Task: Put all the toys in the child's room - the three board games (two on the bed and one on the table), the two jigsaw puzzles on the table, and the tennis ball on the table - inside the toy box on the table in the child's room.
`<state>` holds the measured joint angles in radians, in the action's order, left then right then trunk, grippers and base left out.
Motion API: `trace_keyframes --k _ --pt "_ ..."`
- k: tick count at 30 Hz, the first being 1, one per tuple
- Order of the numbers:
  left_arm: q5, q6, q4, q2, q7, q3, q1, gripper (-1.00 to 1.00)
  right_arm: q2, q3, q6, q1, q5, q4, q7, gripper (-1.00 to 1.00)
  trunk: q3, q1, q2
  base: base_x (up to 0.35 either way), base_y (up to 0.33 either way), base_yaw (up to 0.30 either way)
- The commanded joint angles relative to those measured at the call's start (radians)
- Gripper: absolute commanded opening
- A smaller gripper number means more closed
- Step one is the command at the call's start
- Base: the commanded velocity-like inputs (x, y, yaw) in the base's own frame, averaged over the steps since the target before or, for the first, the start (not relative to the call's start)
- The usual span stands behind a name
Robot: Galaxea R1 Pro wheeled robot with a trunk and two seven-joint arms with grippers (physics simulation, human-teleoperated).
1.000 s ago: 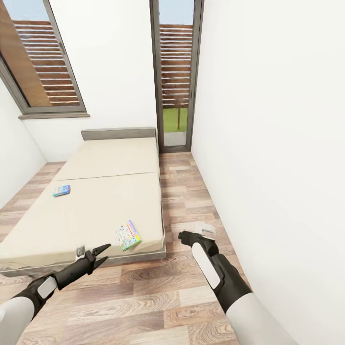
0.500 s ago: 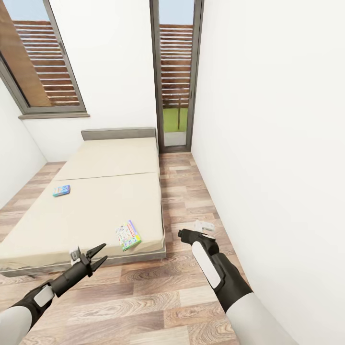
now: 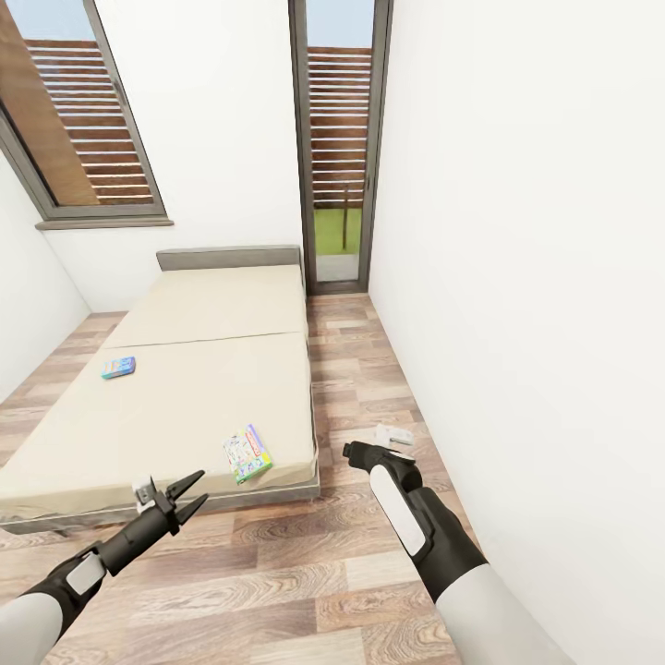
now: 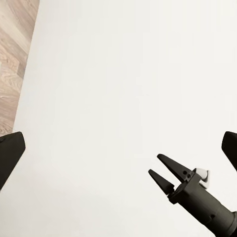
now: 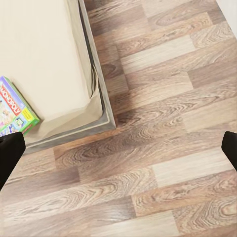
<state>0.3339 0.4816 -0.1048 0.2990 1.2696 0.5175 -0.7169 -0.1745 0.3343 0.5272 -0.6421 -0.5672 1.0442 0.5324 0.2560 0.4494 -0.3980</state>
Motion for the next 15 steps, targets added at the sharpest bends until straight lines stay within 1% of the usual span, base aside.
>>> trace_keyframes --k 1,6,15 --pt "0.008 0.011 0.001 0.0 0.003 -0.006 0.0 1.0 0.0 0.001 0.002 -0.001 -0.008 0.001 0.009 1.0 0.002 0.001 -0.002 0.0 0.0 0.0" --pt "0.008 0.012 0.001 0.0 0.002 -0.005 0.003 1.0 0.0 0.001 0.004 -0.001 -0.008 0.003 0.009 1.0 0.002 0.001 -0.002 0.0 0.0 0.0" --pt "0.009 0.012 0.001 0.0 0.002 -0.005 0.005 1.0 0.0 0.0 0.029 0.002 -0.008 0.038 0.009 1.0 0.002 0.001 -0.002 0.0 0.0 0.0"
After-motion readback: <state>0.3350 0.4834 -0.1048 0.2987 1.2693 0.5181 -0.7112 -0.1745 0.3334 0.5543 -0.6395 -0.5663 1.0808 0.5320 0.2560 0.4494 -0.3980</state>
